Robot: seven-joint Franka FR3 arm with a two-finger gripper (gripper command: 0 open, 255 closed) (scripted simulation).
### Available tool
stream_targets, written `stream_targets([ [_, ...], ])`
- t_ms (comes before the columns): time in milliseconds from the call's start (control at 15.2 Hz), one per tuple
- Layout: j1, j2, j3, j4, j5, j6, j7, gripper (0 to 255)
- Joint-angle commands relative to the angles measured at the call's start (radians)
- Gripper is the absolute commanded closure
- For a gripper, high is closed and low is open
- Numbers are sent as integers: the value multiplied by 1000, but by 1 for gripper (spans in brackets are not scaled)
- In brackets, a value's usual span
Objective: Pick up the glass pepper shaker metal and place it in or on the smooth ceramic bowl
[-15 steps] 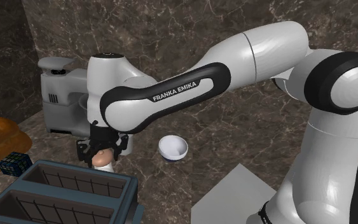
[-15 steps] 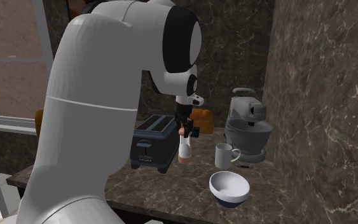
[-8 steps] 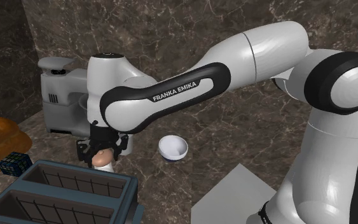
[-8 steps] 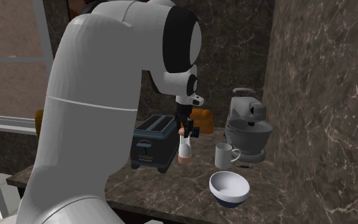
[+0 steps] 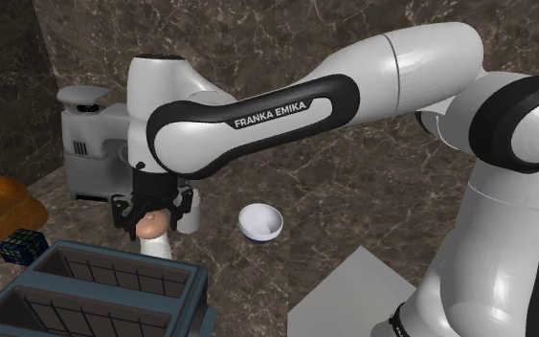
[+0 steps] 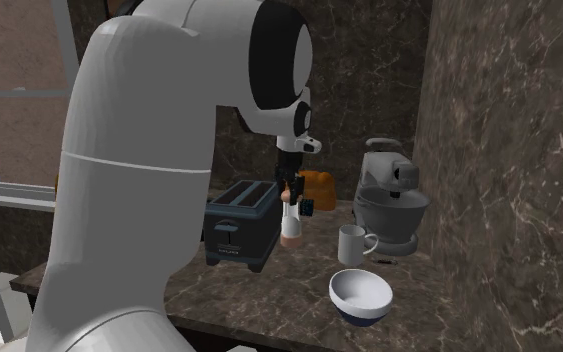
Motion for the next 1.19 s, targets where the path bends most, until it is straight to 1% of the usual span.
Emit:
stream_targets([
  [0,-1,-10,2,13,5,-22,-1,255],
  [1122,0,-42,9,203,20,-240,2,255],
])
